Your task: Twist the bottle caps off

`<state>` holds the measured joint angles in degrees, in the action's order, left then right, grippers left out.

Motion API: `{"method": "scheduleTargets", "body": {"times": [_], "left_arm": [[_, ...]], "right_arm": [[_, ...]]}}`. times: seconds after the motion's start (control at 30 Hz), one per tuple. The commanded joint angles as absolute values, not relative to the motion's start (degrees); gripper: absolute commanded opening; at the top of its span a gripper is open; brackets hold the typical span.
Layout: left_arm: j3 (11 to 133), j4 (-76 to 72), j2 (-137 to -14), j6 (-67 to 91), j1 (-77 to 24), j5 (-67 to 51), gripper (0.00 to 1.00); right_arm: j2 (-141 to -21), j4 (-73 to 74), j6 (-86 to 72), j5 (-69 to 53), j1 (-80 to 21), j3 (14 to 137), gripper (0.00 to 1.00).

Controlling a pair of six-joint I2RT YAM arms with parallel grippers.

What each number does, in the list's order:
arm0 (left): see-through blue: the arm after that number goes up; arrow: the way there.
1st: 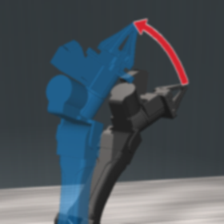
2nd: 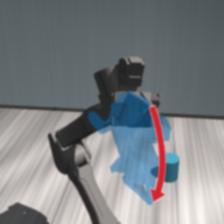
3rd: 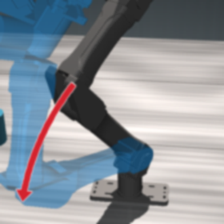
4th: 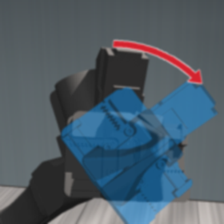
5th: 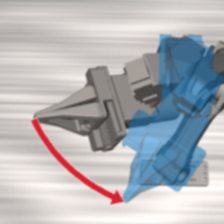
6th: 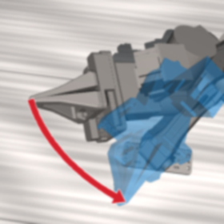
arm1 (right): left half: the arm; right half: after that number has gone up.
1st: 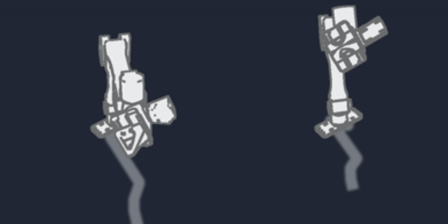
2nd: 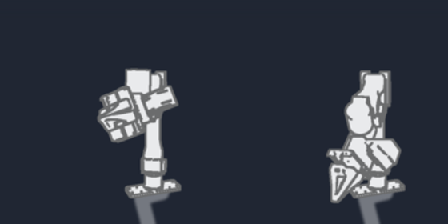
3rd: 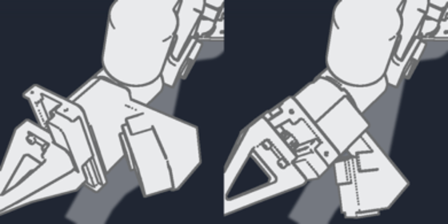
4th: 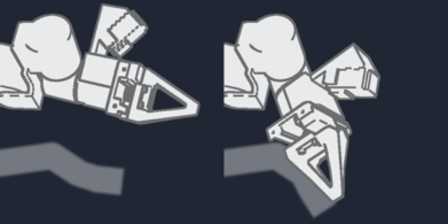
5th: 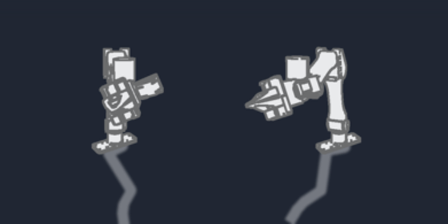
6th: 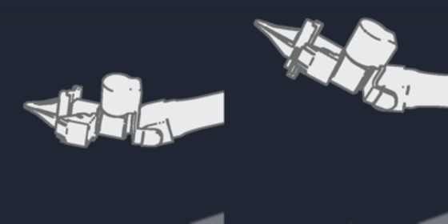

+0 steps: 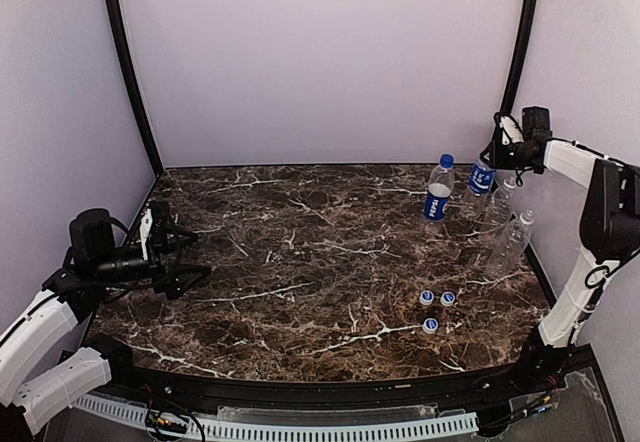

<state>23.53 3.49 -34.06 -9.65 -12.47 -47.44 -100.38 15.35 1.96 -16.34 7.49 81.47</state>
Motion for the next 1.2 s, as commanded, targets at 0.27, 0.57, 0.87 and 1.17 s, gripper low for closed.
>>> {"method": "scheduleTargets", "body": {"times": [0.27, 0.57, 0.87, 1.17], "left_arm": [[24.54, 3.48, -33.76, -9.42, -12.01, -47.9, 0.99], [24.62, 3.61, -33.67, -9.63, -11.97, -48.07, 0.99], [24.58, 3.18, -33.87, -9.69, -11.97, -48.24, 0.99], [24.35, 2.64, -33.52, -9.56, -11.96, -48.33, 0.99]], "right_arm": [[-100.25, 15.61, 6.11, -15.89, 3.7, 79.82, 0.0], [-99.43, 17.43, 4.9, -15.01, 4.01, 80.59, 0.0], [-95.57, 21.0, 3.94, -15.78, 3.54, 78.72, 0.0], [-93.76, 19.49, 4.1, -17.34, 1.84, 74.78, 0.0]]}}
